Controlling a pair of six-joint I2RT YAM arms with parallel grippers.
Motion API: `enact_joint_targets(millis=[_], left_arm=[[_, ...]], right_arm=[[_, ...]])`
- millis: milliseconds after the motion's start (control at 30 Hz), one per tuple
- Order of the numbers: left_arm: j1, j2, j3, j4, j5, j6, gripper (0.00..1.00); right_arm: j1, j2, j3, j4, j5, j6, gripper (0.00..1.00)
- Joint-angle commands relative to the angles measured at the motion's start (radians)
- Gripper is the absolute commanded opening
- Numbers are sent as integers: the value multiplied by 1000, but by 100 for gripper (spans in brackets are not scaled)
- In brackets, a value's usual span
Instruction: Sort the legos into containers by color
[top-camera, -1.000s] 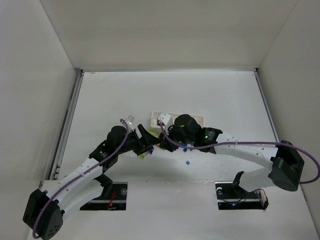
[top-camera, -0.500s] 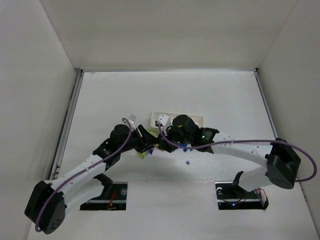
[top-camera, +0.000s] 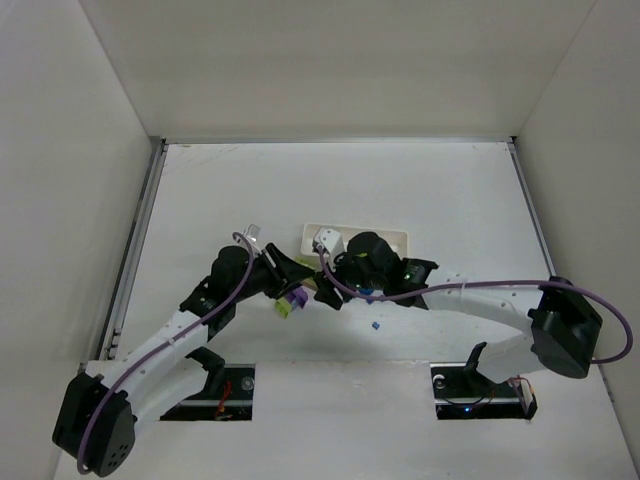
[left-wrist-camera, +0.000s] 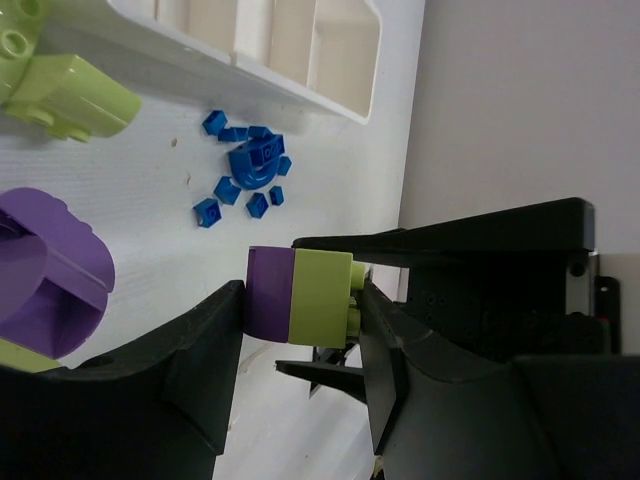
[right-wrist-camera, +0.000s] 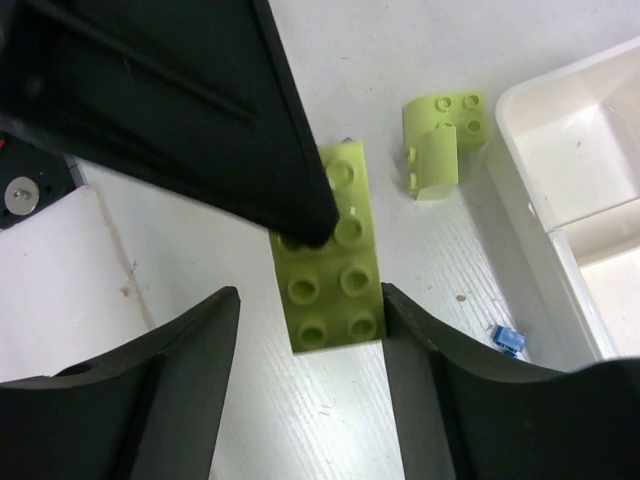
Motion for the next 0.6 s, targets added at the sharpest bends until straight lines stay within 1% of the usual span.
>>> enact_joint_targets(millis=[0,133,300,433,567], left_arm=[[29,-19,-5,28,4,-15,14],[33,10,4,5,15,16,13],[23,44,26,-29,15,54,13],[9,59,40,-33,15,65,13],[-3,76,47,-33,21,74,13]], right_arm=[[2,-40,-17,65,13,18,65],[4,-67,-52,108,30,25,65],[1,-58,-47,122,32,21,63],[-1,-29,-35,123,32,19,57],[2,-12,-27,131,29,21,54]])
